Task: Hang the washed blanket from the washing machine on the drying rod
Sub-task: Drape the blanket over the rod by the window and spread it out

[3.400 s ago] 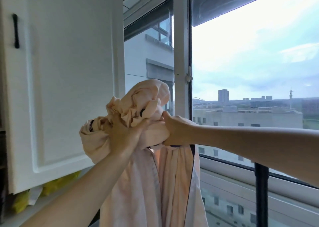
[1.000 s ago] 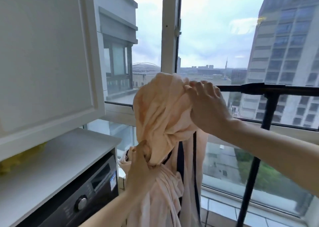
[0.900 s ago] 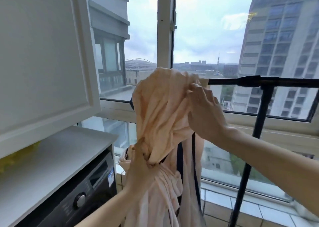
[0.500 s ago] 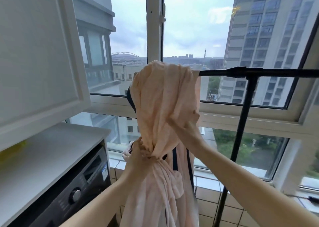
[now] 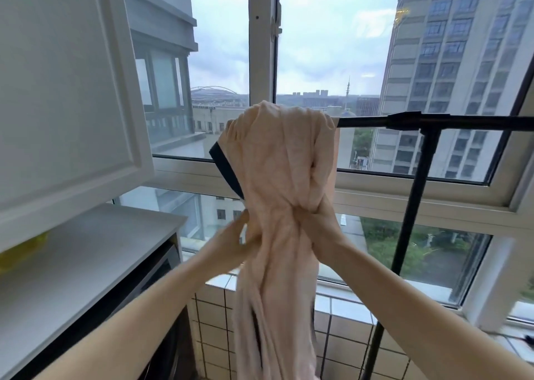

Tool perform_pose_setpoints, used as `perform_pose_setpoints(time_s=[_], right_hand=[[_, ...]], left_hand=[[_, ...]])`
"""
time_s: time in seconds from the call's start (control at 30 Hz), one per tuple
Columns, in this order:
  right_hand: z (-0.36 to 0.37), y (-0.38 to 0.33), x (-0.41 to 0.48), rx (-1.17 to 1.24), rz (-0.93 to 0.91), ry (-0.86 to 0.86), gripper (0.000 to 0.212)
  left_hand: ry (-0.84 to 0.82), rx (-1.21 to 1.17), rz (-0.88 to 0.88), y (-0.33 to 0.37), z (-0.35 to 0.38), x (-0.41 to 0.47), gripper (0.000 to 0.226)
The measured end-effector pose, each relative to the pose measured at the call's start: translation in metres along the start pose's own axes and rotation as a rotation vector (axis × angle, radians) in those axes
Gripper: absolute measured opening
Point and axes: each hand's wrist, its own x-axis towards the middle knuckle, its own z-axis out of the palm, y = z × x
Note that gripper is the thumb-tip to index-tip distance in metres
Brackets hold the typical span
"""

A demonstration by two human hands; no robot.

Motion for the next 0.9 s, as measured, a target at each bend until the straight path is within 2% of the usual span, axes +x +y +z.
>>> perform_pose_setpoints(time_s=[0.07, 0.13, 0.23, 0.4, 0.5, 0.53, 0.67, 0.77, 0.9], right_hand=[[-0.002, 0.000, -0.002, -0.042, -0.016, -0.020, 0.070], [-0.004, -0.003, -0.007, -0.091, -0.037, -0.031, 0.065], [-0.012, -0.012, -0.004, -0.152, -0.063, -0.047, 0.055], [-0.025, -0.026, -0.001, -0.278, -0.096, -0.060, 0.058], [-0.030, -0.042, 0.007, -0.256, -0.101, -0.025, 0.051], [-0.031, -0.049, 0.011, -0.247, -0.103, 0.008, 0.051], [-0.023, -0.080, 0.024, -0.283, -0.274, 0.098, 0.072], [-0.013, -0.098, 0.032, -0.428, -0.369, 0.135, 0.080], [-0.006, -0.113, 0.046, -0.629, -0.439, 0.200, 0.046]], left_hand=[[0.122, -0.148, 0.002, 0.012, -0.009, 0.016, 0.039], [0.165, -0.326, 0.003, 0.024, -0.017, 0.026, 0.022], [0.189, -0.531, -0.013, 0.032, -0.021, 0.040, 0.015], [0.398, -0.772, -0.038, 0.044, -0.030, 0.053, 0.039], [0.460, -0.806, 0.035, 0.047, -0.042, 0.060, 0.016], [0.473, -0.791, 0.059, 0.049, -0.045, 0.063, 0.017], [0.462, -0.717, 0.137, 0.060, -0.056, 0.074, 0.052], [0.491, -0.628, 0.177, 0.070, -0.063, 0.084, 0.056], [0.537, -0.518, 0.203, 0.081, -0.071, 0.095, 0.060]])
